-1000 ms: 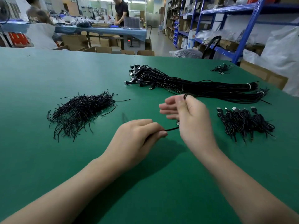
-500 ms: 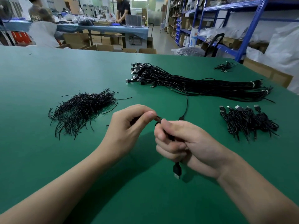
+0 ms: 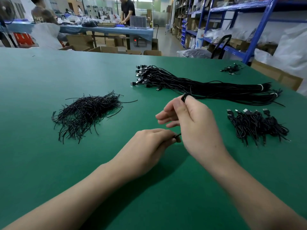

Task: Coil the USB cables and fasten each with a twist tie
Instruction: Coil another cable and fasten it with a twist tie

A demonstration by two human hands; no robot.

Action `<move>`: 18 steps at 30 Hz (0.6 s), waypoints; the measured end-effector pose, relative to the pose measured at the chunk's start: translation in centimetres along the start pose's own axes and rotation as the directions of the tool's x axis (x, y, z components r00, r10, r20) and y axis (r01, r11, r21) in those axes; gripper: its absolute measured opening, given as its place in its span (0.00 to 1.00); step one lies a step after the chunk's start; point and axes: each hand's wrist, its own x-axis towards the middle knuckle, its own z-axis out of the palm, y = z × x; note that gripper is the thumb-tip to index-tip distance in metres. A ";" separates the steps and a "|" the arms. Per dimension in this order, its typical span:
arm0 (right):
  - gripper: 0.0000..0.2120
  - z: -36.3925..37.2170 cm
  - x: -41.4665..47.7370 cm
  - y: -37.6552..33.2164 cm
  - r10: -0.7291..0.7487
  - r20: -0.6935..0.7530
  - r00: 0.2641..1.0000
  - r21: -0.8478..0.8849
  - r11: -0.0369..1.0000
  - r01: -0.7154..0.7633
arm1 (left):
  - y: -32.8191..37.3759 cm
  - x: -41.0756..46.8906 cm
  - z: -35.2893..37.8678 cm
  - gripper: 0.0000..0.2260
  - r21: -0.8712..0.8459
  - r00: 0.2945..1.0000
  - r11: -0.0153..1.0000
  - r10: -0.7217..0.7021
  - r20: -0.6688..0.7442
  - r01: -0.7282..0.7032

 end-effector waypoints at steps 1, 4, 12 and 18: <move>0.14 -0.2 -0.1 0.3 -0.043 0.000 0.999 -0.180 0.983 0.042 | 0.1 0.1 -0.2 0.07 0.034 0.999 0.999 -0.002 -0.035 0.003; 0.15 -0.4 -0.8 1.1 -0.139 0.164 0.977 -0.736 0.642 0.215 | 0.0 0.2 -1.0 0.12 0.204 0.994 0.978 -0.009 -0.112 0.032; 0.24 -1.2 -1.8 1.8 0.039 0.319 0.947 -0.730 0.647 0.219 | -1.0 0.1 -2.5 0.17 0.404 0.982 0.914 0.106 -0.157 -0.034; 0.19 -2.2 -2.3 2.3 0.206 0.424 0.882 -0.625 0.771 0.121 | -2.1 0.1 -2.5 0.14 0.171 0.961 0.984 0.091 -0.261 -0.047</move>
